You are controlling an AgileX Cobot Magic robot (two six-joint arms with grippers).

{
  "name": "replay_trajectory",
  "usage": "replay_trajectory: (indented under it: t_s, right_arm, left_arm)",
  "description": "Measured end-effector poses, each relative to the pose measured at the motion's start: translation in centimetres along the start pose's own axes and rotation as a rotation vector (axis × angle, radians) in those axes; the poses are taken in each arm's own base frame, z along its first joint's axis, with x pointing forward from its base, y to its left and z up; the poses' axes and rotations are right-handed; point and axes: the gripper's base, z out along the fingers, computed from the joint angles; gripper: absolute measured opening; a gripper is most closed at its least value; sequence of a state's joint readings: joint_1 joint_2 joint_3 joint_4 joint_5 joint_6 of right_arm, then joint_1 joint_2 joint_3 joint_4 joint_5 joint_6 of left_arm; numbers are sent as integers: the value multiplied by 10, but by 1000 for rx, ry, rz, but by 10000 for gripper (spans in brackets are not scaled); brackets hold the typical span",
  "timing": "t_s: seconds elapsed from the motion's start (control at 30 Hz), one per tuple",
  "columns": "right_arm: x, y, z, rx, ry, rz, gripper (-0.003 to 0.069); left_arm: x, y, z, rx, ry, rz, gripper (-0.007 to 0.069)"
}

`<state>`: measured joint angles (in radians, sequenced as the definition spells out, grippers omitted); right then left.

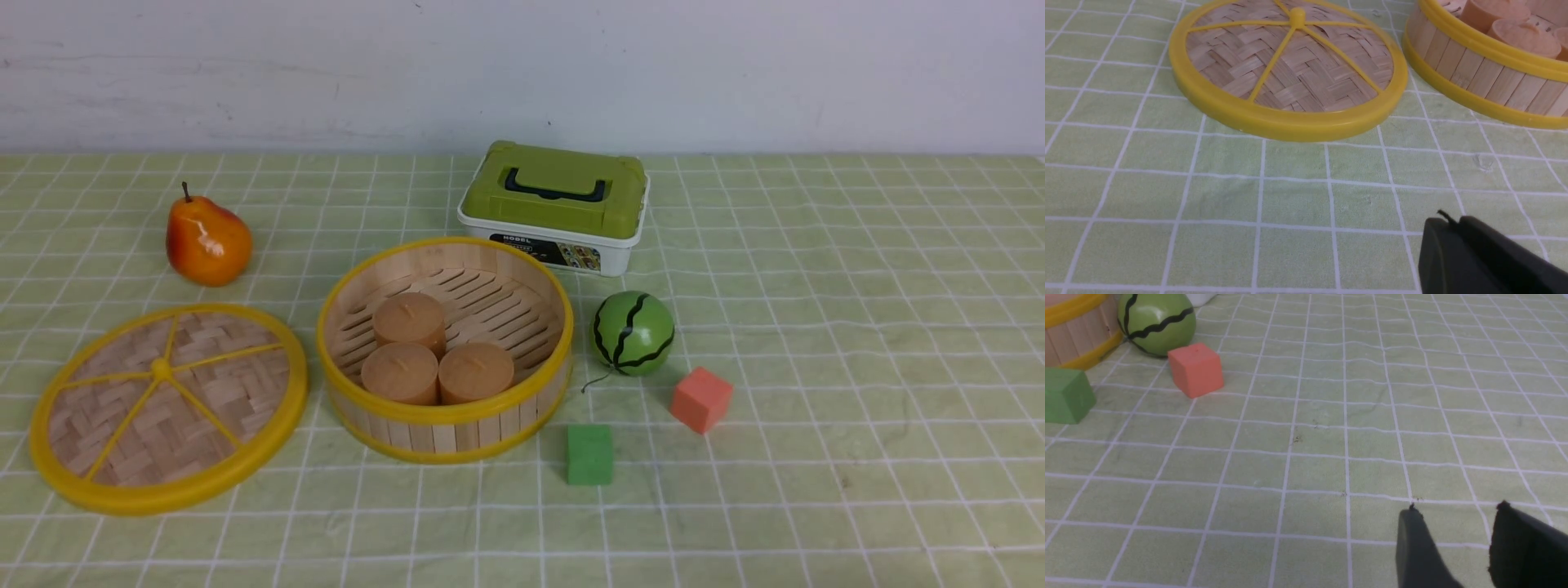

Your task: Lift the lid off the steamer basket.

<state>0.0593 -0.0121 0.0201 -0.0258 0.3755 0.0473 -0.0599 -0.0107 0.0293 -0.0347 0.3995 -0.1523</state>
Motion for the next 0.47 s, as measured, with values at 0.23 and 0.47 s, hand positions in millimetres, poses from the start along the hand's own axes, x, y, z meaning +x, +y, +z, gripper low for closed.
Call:
replay_trajectory:
  t_s: [0.23, 0.47]
  right_arm:
    - [0, 0, 0, 0, 0, 0, 241]
    - [0, 0, 0, 0, 0, 0, 241]
  left_arm:
    - [0, 0, 0, 0, 0, 0, 36]
    - [0, 0, 0, 0, 0, 0, 44]
